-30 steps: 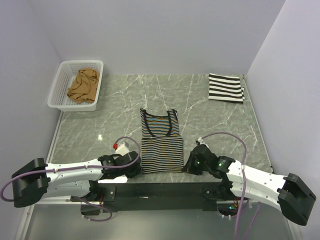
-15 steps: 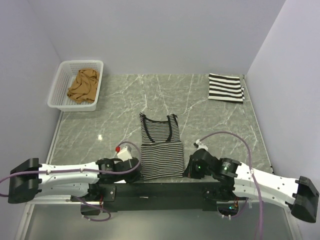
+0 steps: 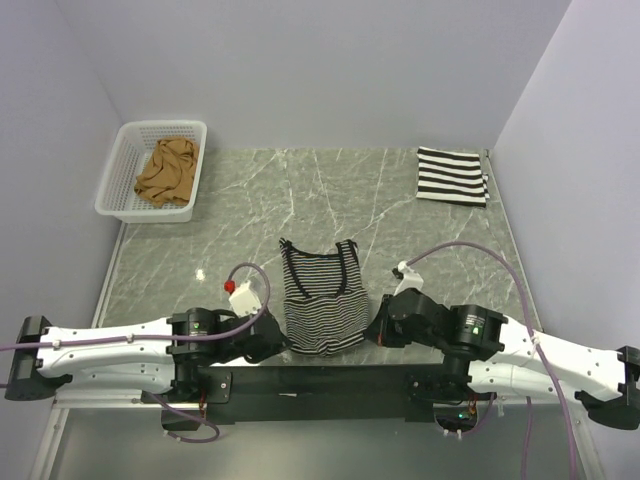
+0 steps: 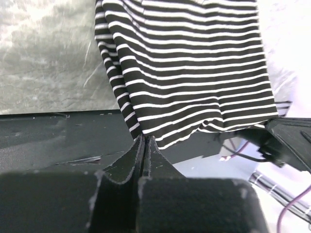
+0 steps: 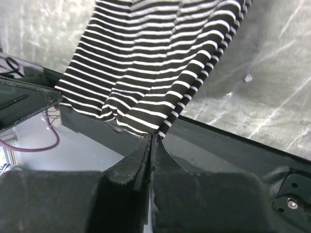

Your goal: Fold and stack the tank tops

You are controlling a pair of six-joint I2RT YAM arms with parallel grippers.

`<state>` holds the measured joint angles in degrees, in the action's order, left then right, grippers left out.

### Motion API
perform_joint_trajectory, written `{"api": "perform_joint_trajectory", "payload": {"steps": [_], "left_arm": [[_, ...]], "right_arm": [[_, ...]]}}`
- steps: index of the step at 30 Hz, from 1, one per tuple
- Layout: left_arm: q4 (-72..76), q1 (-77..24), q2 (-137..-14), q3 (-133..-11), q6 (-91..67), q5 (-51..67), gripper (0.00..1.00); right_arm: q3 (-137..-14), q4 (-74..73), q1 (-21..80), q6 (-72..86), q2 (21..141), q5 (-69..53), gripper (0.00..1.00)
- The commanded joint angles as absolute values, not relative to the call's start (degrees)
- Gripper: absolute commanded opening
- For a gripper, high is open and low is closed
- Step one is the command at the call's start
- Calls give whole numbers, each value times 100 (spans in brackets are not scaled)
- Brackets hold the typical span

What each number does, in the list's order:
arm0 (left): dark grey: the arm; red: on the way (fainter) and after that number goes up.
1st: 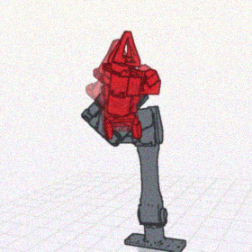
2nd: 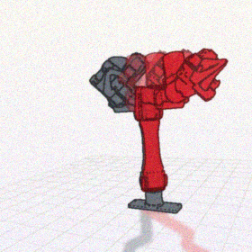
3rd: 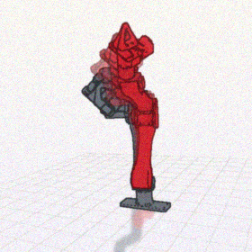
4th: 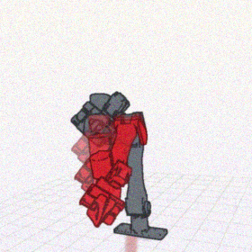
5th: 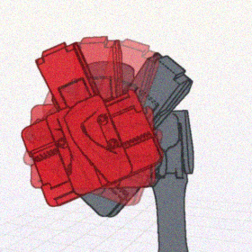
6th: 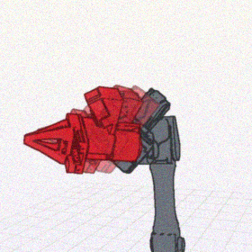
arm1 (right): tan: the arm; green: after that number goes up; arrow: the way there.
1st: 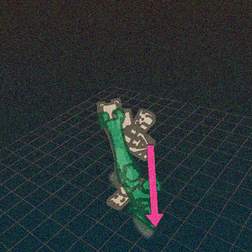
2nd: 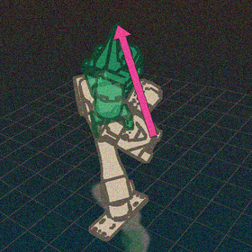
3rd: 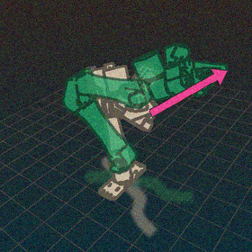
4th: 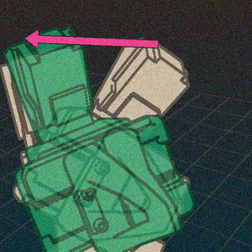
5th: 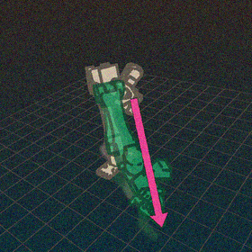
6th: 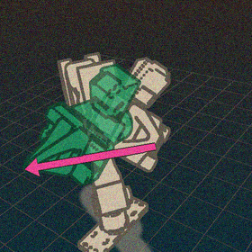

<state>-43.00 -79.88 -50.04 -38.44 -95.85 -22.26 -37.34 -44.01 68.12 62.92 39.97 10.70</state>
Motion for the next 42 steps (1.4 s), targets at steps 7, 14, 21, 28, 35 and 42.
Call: {"api": "perform_joint_trajectory", "payload": {"steps": [7, 14, 21, 28, 35, 42], "left_arm": [[-4632, -7358, -4500, -4570, -9098, -2795, 1], [-3420, -5040, -4937, -4719, -7070, -1355, 1], [-2278, -3236, -6475, -5500, -6004, -115, 0], [-1126, -2207, -8848, -6678, -5423, 667, 11], [-1027, -1776, -10485, -7856, -4747, 704, 59], [-1802, -1802, -9880, -7542, -4763, -246, 57]], "right_arm": [[-4658, -4334, 6207, 5635, 4526, 1161, 0], [-4868, -3595, 4695, 4634, 5201, -139, 0], [-5808, -2989, 3298, 3833, 6836, -1010, 0], [-7143, -2541, 2321, 3331, 9086, -1565, 14], [-8183, -2979, 2092, 2962, 10231, -687, 49], [-6027, -2076, 2127, 3436, 8791, -544, 63]]}}
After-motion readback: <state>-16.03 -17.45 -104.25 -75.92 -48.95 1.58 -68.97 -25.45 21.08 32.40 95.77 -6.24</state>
